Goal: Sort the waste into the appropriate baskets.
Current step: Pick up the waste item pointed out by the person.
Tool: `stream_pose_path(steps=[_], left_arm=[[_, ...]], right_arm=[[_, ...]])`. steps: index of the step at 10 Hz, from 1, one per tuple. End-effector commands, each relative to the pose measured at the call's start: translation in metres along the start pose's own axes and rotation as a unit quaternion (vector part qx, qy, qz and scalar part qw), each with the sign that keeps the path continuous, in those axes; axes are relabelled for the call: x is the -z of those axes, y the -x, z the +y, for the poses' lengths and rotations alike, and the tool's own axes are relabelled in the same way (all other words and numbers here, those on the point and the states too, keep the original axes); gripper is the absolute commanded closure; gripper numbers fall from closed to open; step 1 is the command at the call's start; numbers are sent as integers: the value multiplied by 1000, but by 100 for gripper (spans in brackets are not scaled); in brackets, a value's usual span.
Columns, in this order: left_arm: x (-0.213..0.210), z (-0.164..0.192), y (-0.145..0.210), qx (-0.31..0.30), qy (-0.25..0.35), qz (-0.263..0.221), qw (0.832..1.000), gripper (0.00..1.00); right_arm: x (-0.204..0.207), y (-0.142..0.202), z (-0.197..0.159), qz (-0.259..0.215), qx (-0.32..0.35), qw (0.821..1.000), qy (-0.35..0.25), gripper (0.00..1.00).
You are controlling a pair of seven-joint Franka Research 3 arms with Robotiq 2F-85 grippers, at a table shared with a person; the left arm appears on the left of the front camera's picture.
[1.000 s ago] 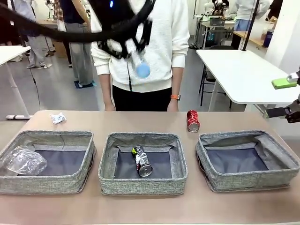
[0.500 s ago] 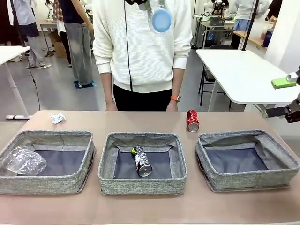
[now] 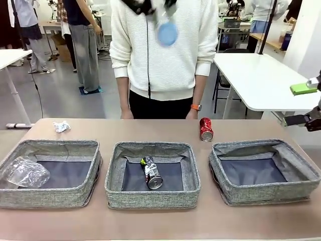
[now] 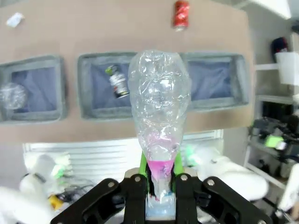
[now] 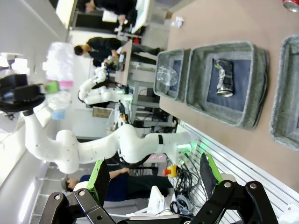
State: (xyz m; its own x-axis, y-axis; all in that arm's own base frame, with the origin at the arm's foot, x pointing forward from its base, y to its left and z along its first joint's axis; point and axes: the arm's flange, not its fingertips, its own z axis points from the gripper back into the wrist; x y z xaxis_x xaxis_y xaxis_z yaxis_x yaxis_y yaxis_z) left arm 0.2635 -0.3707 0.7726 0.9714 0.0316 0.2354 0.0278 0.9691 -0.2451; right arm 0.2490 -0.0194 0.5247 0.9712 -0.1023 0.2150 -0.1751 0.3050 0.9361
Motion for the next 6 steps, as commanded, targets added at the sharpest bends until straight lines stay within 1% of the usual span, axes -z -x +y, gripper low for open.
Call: stream_pose_path(steps=[1, 2, 6], left_arm=[[5, 1, 6, 52, -111, 7, 992, 79], [0, 0, 0, 0, 0, 0, 1000, 79], [0, 0, 0, 0, 0, 0, 1000, 79]], right_arm=[[2, -4, 3, -5, -6, 1000, -3, 0], [2, -4, 3, -5, -6, 1000, -3, 0], [2, -4, 3, -5, -6, 1000, -3, 0]])
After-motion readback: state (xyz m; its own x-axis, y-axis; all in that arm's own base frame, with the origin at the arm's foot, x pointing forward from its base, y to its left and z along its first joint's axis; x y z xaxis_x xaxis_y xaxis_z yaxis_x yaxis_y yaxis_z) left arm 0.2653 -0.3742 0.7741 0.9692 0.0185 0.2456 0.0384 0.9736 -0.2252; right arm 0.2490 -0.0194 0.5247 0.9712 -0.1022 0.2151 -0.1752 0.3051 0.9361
